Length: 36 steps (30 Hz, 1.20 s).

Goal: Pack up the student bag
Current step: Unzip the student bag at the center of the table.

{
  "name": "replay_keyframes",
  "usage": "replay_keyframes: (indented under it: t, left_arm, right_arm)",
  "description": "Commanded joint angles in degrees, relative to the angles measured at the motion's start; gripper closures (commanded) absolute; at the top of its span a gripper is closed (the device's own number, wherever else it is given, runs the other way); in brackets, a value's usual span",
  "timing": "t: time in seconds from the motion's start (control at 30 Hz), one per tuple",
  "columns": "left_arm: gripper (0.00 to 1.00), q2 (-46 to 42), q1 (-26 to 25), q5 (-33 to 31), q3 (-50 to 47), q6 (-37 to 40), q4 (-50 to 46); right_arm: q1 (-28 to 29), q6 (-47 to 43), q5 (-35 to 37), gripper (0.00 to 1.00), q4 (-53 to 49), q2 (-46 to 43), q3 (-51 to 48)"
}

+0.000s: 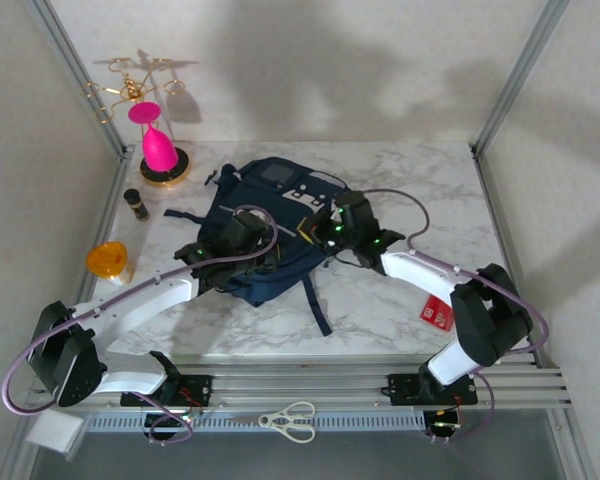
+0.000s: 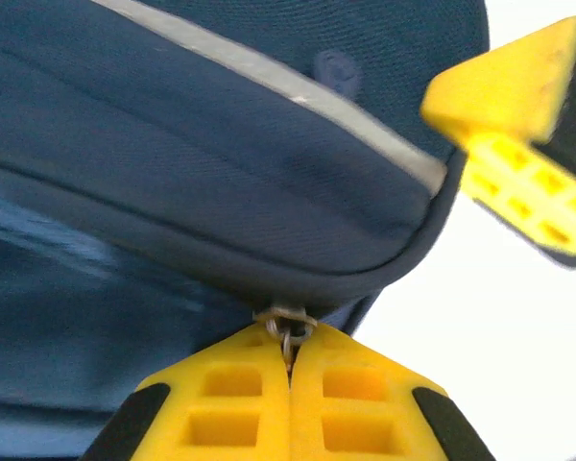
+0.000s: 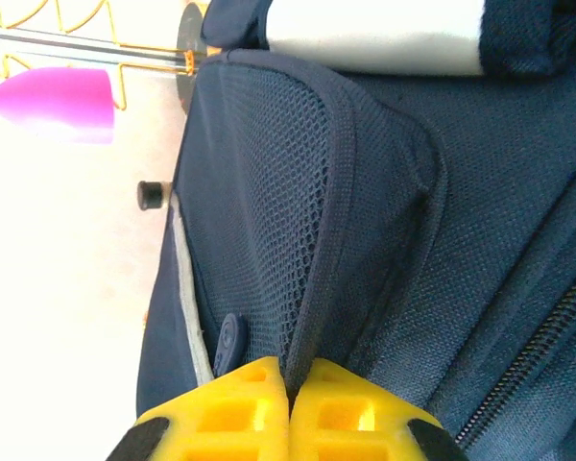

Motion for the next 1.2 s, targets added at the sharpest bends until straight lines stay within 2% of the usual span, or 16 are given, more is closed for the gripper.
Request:
replay_keyframes:
  t: [0.0, 0.13, 0.27, 0.3, 0.33, 0.47, 0.57, 0.63, 0.8, 0.9, 1.03, 1.17]
  left_arm:
    - [1.0, 2.9, 0.8, 0.3, 3.0, 3.0, -6.1]
    - [1.0, 5.3, 0.6, 4.5, 3.5, 3.2, -0.9]
    - [1.0, 8.4, -0.8, 7.7, 3.6, 2.7, 3.8]
    - [1.0, 9.1, -1.0, 7.7, 4.0, 2.7, 4.0]
    - [1.0, 9.7, -1.1, 7.7, 4.1, 2.5, 4.7]
    - [1.0, 10.3, -1.3, 8.3, 3.8, 2.1, 7.1]
    - [1.0, 10.7, -1.3, 7.9, 3.7, 2.2, 7.0]
    - [1.0, 10.6, -1.3, 8.0, 3.4, 2.3, 7.4]
    - [1.0, 10.6, -1.3, 8.1, 3.2, 2.1, 8.2]
    - [1.0, 10.6, -1.3, 7.8, 3.0, 2.1, 8.3]
    - [1.0, 10.1, -1.3, 7.1, 3.0, 2.3, 7.8]
    - [1.0, 10.2, -1.3, 6.9, 3.0, 2.5, 8.1]
  right_arm:
    - [-10.4, -15.1, -1.3, 1.0, -7.0, -1.0, 2.8]
    - [-17.1, -20.1, -9.5, 1.0, -7.9, 1.0, 3.8]
    - [-17.8, -20.7, -11.4, 1.0, -8.6, 1.8, 5.4]
    - [-17.6, -19.9, -11.5, 0.93, -8.4, 1.6, 5.0]
    - [-17.3, -18.7, -11.3, 0.81, -8.8, 1.3, 4.6]
    - [-15.8, -12.9, -9.7, 0.54, -7.5, -2.7, 0.1]
    - [-12.6, -6.8, -7.4, 0.43, -4.1, -6.8, -5.4]
    - [-10.4, -2.5, -7.2, 0.39, -0.6, -7.7, -8.3]
    - [-5.3, 5.1, -3.0, 0.4, 4.8, -6.7, -10.4]
    - [-3.5, 7.9, -2.0, 0.46, 8.0, -6.0, -9.2]
    - [-0.9, 8.9, 1.9, 0.47, 5.1, -7.5, -6.6]
    - [-0.3, 11.6, 5.7, 0.55, 5.3, -7.4, -6.4]
